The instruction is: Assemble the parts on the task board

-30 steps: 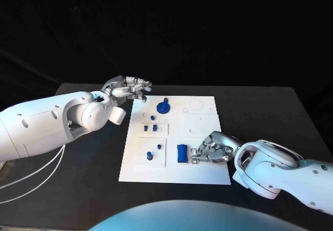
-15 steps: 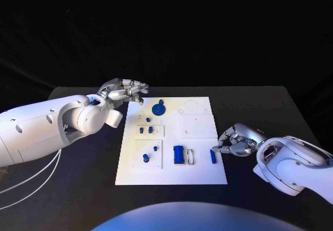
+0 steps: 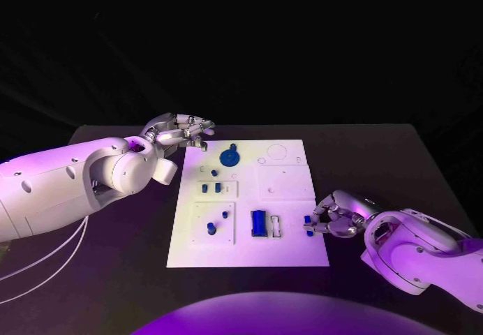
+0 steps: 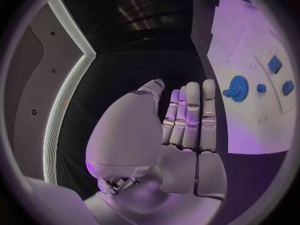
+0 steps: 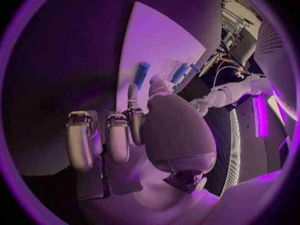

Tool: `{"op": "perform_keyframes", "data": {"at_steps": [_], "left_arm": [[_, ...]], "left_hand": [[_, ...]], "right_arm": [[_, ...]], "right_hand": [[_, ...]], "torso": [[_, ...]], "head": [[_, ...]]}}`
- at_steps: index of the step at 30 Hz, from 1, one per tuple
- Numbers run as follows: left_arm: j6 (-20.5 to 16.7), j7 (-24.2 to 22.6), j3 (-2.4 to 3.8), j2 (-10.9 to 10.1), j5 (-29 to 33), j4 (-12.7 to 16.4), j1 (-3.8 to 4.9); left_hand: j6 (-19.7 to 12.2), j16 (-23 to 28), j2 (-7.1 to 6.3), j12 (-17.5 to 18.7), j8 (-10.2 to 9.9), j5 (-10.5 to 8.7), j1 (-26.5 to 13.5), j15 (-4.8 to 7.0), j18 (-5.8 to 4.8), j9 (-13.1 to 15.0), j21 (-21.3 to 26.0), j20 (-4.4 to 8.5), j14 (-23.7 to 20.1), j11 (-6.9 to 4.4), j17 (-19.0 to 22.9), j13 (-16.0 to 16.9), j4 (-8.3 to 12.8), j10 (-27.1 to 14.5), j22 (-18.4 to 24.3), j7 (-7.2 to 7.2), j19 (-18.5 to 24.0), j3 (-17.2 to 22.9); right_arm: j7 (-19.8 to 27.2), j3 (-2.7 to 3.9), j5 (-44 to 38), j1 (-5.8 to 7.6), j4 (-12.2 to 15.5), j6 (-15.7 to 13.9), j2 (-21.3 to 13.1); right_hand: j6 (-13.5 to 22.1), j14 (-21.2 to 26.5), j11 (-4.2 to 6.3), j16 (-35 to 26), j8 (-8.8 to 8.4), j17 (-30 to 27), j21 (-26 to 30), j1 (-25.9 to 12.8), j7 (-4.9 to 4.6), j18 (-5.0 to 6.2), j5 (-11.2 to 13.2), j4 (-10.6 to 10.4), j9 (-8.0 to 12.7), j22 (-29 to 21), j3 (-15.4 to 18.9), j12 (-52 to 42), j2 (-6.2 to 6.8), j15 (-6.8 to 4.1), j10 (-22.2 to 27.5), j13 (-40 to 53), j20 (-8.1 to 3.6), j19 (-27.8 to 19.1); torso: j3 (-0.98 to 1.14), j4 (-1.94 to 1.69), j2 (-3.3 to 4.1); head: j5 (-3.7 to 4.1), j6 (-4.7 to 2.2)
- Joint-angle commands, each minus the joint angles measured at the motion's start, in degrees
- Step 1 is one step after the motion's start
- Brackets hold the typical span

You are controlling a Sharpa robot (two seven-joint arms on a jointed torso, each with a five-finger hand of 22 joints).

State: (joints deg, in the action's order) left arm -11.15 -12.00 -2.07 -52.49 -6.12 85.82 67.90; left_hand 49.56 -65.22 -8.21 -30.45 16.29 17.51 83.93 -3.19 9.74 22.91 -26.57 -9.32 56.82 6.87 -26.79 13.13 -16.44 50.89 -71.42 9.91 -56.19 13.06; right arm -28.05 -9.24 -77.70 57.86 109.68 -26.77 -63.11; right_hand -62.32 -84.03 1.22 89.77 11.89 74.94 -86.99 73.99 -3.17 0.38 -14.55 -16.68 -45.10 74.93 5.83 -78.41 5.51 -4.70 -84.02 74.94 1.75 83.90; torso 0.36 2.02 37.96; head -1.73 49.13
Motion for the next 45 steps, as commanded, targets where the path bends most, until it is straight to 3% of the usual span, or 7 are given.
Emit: {"op": "perform_keyframes", "data": {"at_steps": [1, 21, 27, 29, 32, 37, 45], "left_arm": [[0.72, -0.46, 0.03, 0.06, 0.05, 0.15, 0.02], [1.03, -0.41, 0.02, -0.15, 0.05, 0.27, 0.01], [1.02, -0.39, 0.02, -0.23, 0.05, 0.31, 0.01], [1.02, -0.39, 0.02, -0.24, 0.05, 0.33, 0.01], [1.0, -0.39, 0.02, -0.25, 0.05, 0.33, 0.01], [0.98, -0.39, 0.01, -0.23, 0.05, 0.34, 0.01], [1.05, -0.63, 0.01, -0.15, 0.05, 0.36, 0.0]], "left_hand": [[-0.5, -0.26, 0.06, -0.32, 0.22, 0.18, -0.34, -0.1, 0.63, -0.05, 0.21, -0.13, -0.4, 0.09, 0.07, -0.07, 0.07, -0.39, 0.06, 0.01, 0.23, 0.41], [-0.51, -0.27, 0.02, -0.38, 0.29, 0.18, -0.37, -0.11, 0.62, -0.06, 0.23, -0.14, -0.46, 0.09, 0.1, -0.1, 0.05, -0.38, 0.07, 0.02, 0.26, 0.53], [-0.51, -0.27, 0.02, -0.38, 0.29, 0.18, -0.37, -0.11, 0.62, -0.06, 0.23, -0.14, -0.46, 0.09, 0.1, -0.1, 0.05, -0.38, 0.07, 0.02, 0.26, 0.53], [-0.51, -0.27, 0.02, -0.38, 0.29, 0.18, -0.37, -0.11, 0.62, -0.06, 0.23, -0.14, -0.46, 0.09, 0.1, -0.1, 0.05, -0.38, 0.07, 0.02, 0.26, 0.53], [-0.51, -0.27, 0.02, -0.38, 0.29, 0.18, -0.37, -0.11, 0.62, -0.06, 0.23, -0.14, -0.46, 0.09, 0.1, -0.1, 0.05, -0.38, 0.07, 0.02, 0.26, 0.53], [-0.53, -0.28, 0.04, -0.41, 0.32, 0.18, -0.44, -0.12, 0.62, -0.07, 0.24, -0.14, -0.49, 0.1, 0.12, -0.12, 0.01, -0.38, 0.07, 0.03, 0.29, 0.6], [-0.53, -0.29, 0.07, -0.43, 0.35, 0.21, -0.41, -0.12, 0.62, -0.08, 0.24, -0.15, -0.52, 0.09, 0.13, -0.14, 0.04, -0.4, 0.07, 0.01, 0.3, 0.69]], "right_arm": [[-1.23, -0.01, -2.13, -0.19, -0.3, 0.18, 0.46], [-4.43, -0.03, -8.98, -1.56, -2.61, 5.05, 3.06], [-4.86, -0.03, -9.16, -1.72, -2.42, 3.83, 3.18], [-4.84, -0.03, -8.84, -1.74, -2.24, 2.97, 3.16], [-4.73, -0.03, -8.06, -1.75, -1.77, 1.42, 3.04], [-4.15, -0.01, -6.89, -1.6, -0.33, -1.3, 2.84], [-3.78, 0.06, -4.09, -0.77, 1.82, -3.37, 3.77]], "right_hand": [[-0.45, -5.79, -0.24, -0.1, -0.14, 14.35, 0.05, 0.47, 0.11, 0.33, -0.21, -0.03, 0.09, 14.12, 0.35, 0.03, -0.01, 0.4, -0.64, 8.21, 0.36, 4.64], [-0.48, -5.97, -0.43, 0.23, -2.09, 15.06, -0.37, 8.45, -0.17, 0.21, 0.45, 0.36, 2.23, 14.27, 0.34, 0.41, 1.24, 0.55, -0.55, 7.98, 0.49, 4.89], [-1.91, -5.97, 0.03, 0.23, -2.69, 15.06, -0.99, 10.93, 0.3, 0.08, 1.11, -0.03, 3.61, 14.47, -2.4, -0.26, -1.22, 0.22, -0.92, 8.37, 0.22, 5.2], [-2.6, -5.97, 0.42, 0.23, -3.09, 15.06, -1.49, 11.41, 0.77, -0.03, 3.29, -0.11, 4.44, 14.62, -7.06, -0.76, -2.27, -0.05, -1.19, 8.68, -0.16, 5.43], [-3.02, -5.97, 0.76, 0.23, -3.51, 15.06, -2.16, 10.97, 0.85, -0.19, 4.58, -0.04, 5.22, 14.82, -17.57, -1.37, -0.19, -0.29, -1.51, 9.09, -0.42, 5.73], [-2.64, -5.97, 0.62, 0.23, -0.87, 15.06, -3.01, -2.15, 0.63, -0.38, 2.21, 4.59, 2.15, 15.07, -45.41, -2.81, 7.98, -0.18, -2.47, 10.05, -0.36, 6.1], [-2.4, -5.97, 0.56, 0.23, -0.03, 15.06, -3.01, -6.82, 0.87, -0.38, 2.69, 7.66, 1.14, 15.07, -48.61, -3.47, 8.23, -0.29, -2.84, 10.47, -0.31, 6.1]], "torso": [[-0.1, -0.06, 0.03], [-0.12, -0.05, -0.02], [-0.1, -0.01, -0.03], [-0.11, -0.02, -0.03], [-0.08, -0.01, -0.04], [-0.13, -0.03, -0.01], [-0.04, 0.02, 0.01]], "head": [[0.04, 0.08], [-0.23, 0.31], [-0.27, 0.22], [-0.27, 0.21], [-0.33, 0.2], [-0.03, 0.13], [-0.09, 0.2]]}}
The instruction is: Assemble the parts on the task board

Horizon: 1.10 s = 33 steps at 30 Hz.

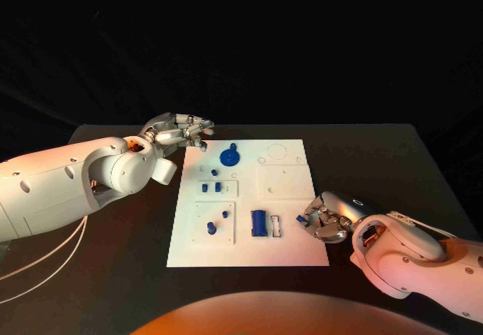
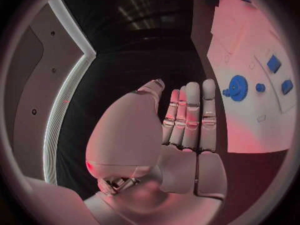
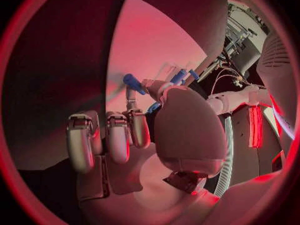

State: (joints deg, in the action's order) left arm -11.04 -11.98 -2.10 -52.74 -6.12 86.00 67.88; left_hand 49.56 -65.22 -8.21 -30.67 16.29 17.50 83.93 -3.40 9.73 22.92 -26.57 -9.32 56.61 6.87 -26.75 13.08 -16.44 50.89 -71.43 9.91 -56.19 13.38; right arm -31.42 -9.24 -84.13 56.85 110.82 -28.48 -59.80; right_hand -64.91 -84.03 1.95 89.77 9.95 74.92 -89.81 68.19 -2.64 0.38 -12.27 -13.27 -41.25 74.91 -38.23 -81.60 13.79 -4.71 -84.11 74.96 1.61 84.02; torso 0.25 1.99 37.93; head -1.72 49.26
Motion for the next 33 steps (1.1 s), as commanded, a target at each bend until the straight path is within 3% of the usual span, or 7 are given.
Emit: {"op": "perform_keyframes", "data": {"at_steps": [1, 16, 22, 33], "left_arm": [[0.94, -0.67, 0.04, 0.11, 0.05, 0.18, 0.02], [1.1, -0.63, 0.04, 0.11, 0.05, 0.28, 0.01], [1.15, -0.61, 0.04, 0.12, 0.05, 0.33, 0.01], [1.26, -0.55, 0.04, 0.11, 0.04, 0.42, 0.01]], "left_hand": [[-0.53, -0.29, 0.07, -0.2, 0.36, 0.22, -0.41, 0.09, 0.62, -0.08, 0.24, -0.15, -0.31, 0.09, 0.08, -0.09, 0.04, -0.4, 0.08, 0.01, 0.3, 0.36], [-0.53, -0.29, 0.07, -0.2, 0.36, 0.22, -0.41, 0.09, 0.62, -0.08, 0.24, -0.15, -0.31, 0.09, 0.08, -0.09, 0.04, -0.4, 0.08, 0.01, 0.3, 0.36], [-0.53, -0.29, 0.07, -0.2, 0.36, 0.22, -0.41, 0.09, 0.62, -0.08, 0.24, -0.15, -0.31, 0.09, 0.08, -0.09, 0.04, -0.4, 0.08, 0.01, 0.3, 0.36], [-0.54, -0.31, 0.05, -0.22, 0.42, 0.25, -0.37, 0.09, 0.62, -0.09, 0.25, -0.15, -0.34, 0.1, 0.11, -0.14, 0.07, -0.43, 0.08, 0.0, 0.32, 0.52]], "right_arm": [[-0.39, 0.08, 2.83, 0.41, 0.86, -1.78, 0.71], [-0.37, 0.13, 8.47, 1.18, -0.3, -0.13, 4.93], [-0.88, 0.13, 9.92, 0.99, -1.73, 2.13, 6.73], [-1.99, 0.13, 9.79, 0.72, -3.3, 3.33, 8.5]], "right_hand": [[0.17, -5.97, -0.15, 0.23, 1.94, 15.08, -0.19, -1.23, 0.35, -0.38, 0.48, 4.34, -2.73, 15.09, -4.61, -0.27, 0.0, -0.28, -2.75, 10.45, -0.17, 5.98], [-0.44, -5.97, -0.05, 0.23, 2.21, 15.08, -0.19, -7.1, 0.52, -0.38, 2.82, 4.28, -2.67, 15.09, -4.4, -0.95, 0.56, -0.36, -3.06, 10.89, -0.23, 5.98], [-0.8, -5.97, -0.15, 0.23, 1.9, 15.08, -0.19, -11.39, 0.43, -0.38, 6.96, 2.6, -2.07, 15.09, -2.12, -0.83, 1.02, -0.28, -3.01, 10.88, -0.16, 5.98], [-1.11, -5.97, -0.11, 0.23, 1.87, 15.08, -0.19, -12.01, 0.5, -0.38, 8.19, 2.19, -1.88, 15.09, -1.2, -0.76, 0.96, -0.3, -3.0, 10.87, -0.16, 5.98]], "torso": [[0.06, 0.03, 0.04], [0.01, -0.04, 0.04], [0.04, -0.01, 0.09], [0.05, 0.03, 0.03]], "head": [[-0.12, 0.05], [-0.25, 0.2], [-0.35, 0.35], [-0.46, 0.49]]}}
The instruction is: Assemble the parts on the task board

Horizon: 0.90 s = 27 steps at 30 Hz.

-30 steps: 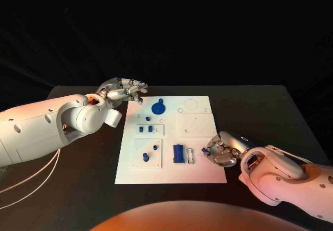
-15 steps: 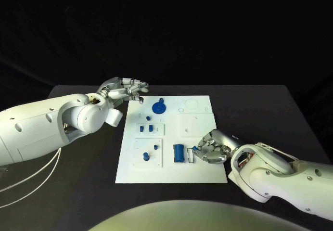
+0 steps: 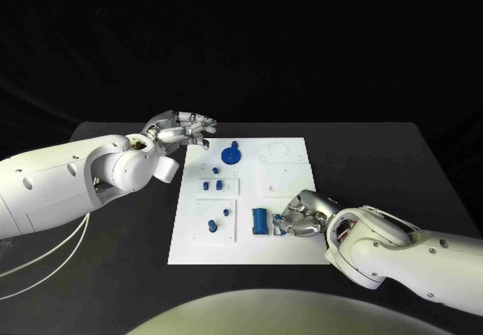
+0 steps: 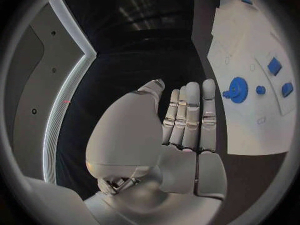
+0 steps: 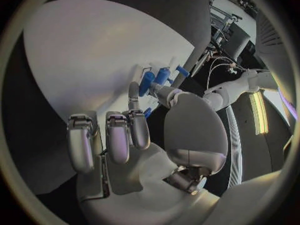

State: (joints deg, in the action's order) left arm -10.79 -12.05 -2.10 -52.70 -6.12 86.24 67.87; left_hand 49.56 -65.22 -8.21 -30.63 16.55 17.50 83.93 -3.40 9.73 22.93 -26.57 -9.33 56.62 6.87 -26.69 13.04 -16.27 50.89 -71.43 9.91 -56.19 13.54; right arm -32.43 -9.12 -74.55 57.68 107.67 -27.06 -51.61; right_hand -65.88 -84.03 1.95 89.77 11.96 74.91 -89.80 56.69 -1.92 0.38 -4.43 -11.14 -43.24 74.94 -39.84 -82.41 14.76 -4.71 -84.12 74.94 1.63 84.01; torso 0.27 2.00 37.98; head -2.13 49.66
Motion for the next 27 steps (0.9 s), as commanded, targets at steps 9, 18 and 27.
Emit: {"op": "perform_keyframes", "data": {"at_steps": [9, 18, 27], "left_arm": [[1.04, -0.47, 0.04, 0.05, 0.04, 0.21, 0.02], [1.04, -0.39, 0.05, -0.01, 0.04, 0.22, 0.02], [1.11, -0.29, 0.05, -0.05, 0.04, 0.2, 0.02]], "left_hand": [[-0.54, -0.31, 0.05, -0.27, 0.16, 0.25, -0.37, 0.09, 0.62, -0.1, 0.25, -0.14, -0.35, 0.1, 0.05, -0.09, -0.1, -0.43, 0.08, 0.0, 0.32, 0.35], [-0.58, -0.33, 0.03, -0.29, 0.19, 0.25, -0.43, 0.08, 0.62, -0.11, 0.25, -0.15, -0.37, 0.11, 0.06, -0.12, -0.12, -0.45, 0.08, 0.03, 0.34, 0.43], [-0.58, -0.33, 0.03, -0.29, 0.19, 0.25, -0.43, 0.08, 0.62, -0.11, 0.25, -0.15, -0.37, 0.11, 0.06, -0.12, -0.12, -0.45, 0.08, 0.03, 0.34, 0.43]], "right_arm": [[-1.24, 0.0, 0.13, -0.22, -0.73, 2.09, 0.99], [-0.79, 0.0, 0.07, -0.25, -0.7, 2.05, 1.3], [-0.28, 0.0, 0.08, -0.27, -0.09, 1.79, 1.15]], "right_hand": [[-0.13, -5.97, -0.1, 0.23, -0.16, 15.09, -0.2, -0.49, -0.21, -0.38, 0.49, 0.07, 0.12, 15.06, 0.48, 0.15, -0.04, -0.31, -2.95, 10.84, -0.18, 5.99], [-0.29, -5.97, -0.2, 0.23, -0.38, 15.09, -0.2, -2.02, -0.33, -0.38, 1.51, -1.37, 0.47, 15.06, 3.37, 0.16, 0.38, -0.25, -2.93, 10.88, -0.15, 5.99], [-0.73, -5.97, -0.07, 0.23, -0.4, 15.09, -0.2, -3.67, -0.16, -0.38, 1.6, -5.25, 0.63, 15.06, 9.05, -0.11, -0.21, -0.37, -3.07, 11.09, -0.27, 5.99]], "torso": [[0.01, 0.05, -0.05], [0.04, 0.06, -0.04], [0.03, 0.05, -0.04]], "head": [[-0.12, 0.09], [-0.23, 0.09], [-0.19, 0.18]]}}
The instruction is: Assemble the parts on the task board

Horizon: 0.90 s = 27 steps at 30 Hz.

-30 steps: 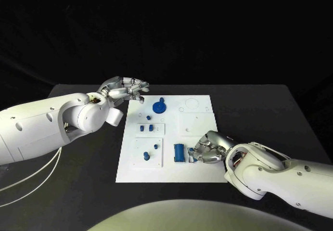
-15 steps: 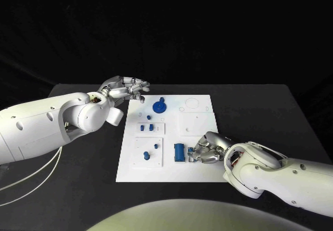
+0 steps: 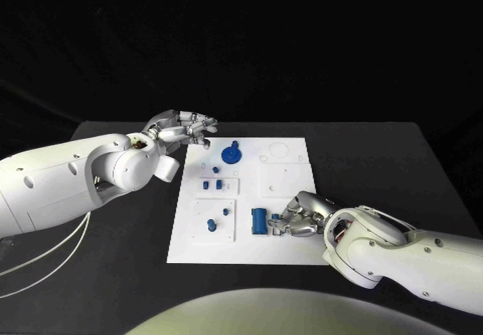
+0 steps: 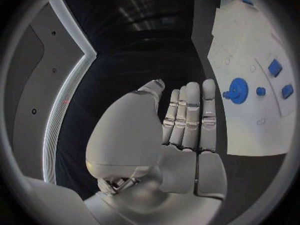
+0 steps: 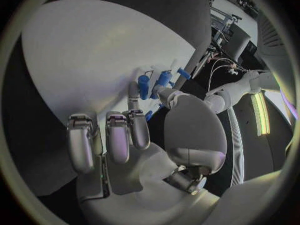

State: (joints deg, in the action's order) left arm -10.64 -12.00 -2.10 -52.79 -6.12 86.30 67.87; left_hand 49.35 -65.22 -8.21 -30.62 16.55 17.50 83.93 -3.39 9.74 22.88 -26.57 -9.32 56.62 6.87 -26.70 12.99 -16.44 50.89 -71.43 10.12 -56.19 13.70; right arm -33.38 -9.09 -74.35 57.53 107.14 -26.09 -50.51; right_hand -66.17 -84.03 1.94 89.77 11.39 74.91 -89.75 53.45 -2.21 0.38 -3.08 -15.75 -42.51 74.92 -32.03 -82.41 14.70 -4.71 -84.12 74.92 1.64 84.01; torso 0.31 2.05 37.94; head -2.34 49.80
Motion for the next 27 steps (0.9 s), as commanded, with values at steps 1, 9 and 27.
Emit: {"op": "perform_keyframes", "data": {"at_steps": [1, 9, 27], "left_arm": [[0.96, -0.34, 0.04, 0.04, 0.04, 0.14, 0.02], [0.91, -0.34, 0.04, -0.07, 0.05, 0.14, 0.02], [0.91, -0.32, 0.04, -0.05, 0.05, 0.04, 0.02]], "left_hand": [[-0.37, -0.33, 0.03, -0.3, 0.19, 0.25, -0.43, 0.08, 0.61, -0.07, 0.25, -0.15, -0.37, 0.11, 0.07, -0.08, 0.04, -0.45, 0.09, -0.18, 0.34, 0.27], [-0.41, -0.35, 0.02, -0.32, 0.21, 0.27, -0.5, 0.07, 0.61, -0.08, 0.25, -0.16, -0.39, 0.12, 0.08, -0.1, 0.01, -0.46, 0.09, -0.17, 0.36, 0.32], [-0.41, -0.35, 0.02, -0.32, 0.21, 0.27, -0.5, 0.07, 0.61, -0.08, 0.25, -0.16, -0.39, 0.12, 0.08, -0.1, 0.01, -0.46, 0.09, -0.17, 0.36, 0.32]], "right_arm": [[0.71, -0.02, -0.12, -0.12, 0.52, 0.76, -0.01], [0.98, -0.02, -0.55, -0.13, 1.13, 0.29, -0.69], [1.83, -0.02, -2.46, -0.13, 1.96, 1.73, -1.9]], "right_hand": [[-0.52, -5.97, -0.06, 0.23, 0.18, 15.09, -0.25, -0.7, 0.15, -0.38, 0.17, -0.87, -0.09, 15.08, 3.09, -0.2, -0.43, -0.36, -3.11, 11.16, -0.28, 5.99], [-0.7, -5.97, -0.06, 0.23, 0.2, 15.09, -0.25, -1.16, 0.16, -0.38, 0.06, -1.04, -0.04, 15.08, 7.56, -0.18, -1.25, -0.36, -3.12, 11.19, -0.26, 5.99], [-0.71, -5.97, 0.06, 0.23, 0.09, 15.09, -0.25, 3.34, 0.29, -0.38, -0.48, -0.55, 0.13, 15.08, 6.93, -0.34, -1.56, -0.45, -3.21, 11.31, -0.31, 5.99]], "torso": [[-0.01, -0.01, 0.0], [0.02, 0.01, -0.01], [-0.01, -0.01, -0.02]], "head": [[0.02, 0.05], [-0.15, 0.14], [-0.11, 0.2]]}}
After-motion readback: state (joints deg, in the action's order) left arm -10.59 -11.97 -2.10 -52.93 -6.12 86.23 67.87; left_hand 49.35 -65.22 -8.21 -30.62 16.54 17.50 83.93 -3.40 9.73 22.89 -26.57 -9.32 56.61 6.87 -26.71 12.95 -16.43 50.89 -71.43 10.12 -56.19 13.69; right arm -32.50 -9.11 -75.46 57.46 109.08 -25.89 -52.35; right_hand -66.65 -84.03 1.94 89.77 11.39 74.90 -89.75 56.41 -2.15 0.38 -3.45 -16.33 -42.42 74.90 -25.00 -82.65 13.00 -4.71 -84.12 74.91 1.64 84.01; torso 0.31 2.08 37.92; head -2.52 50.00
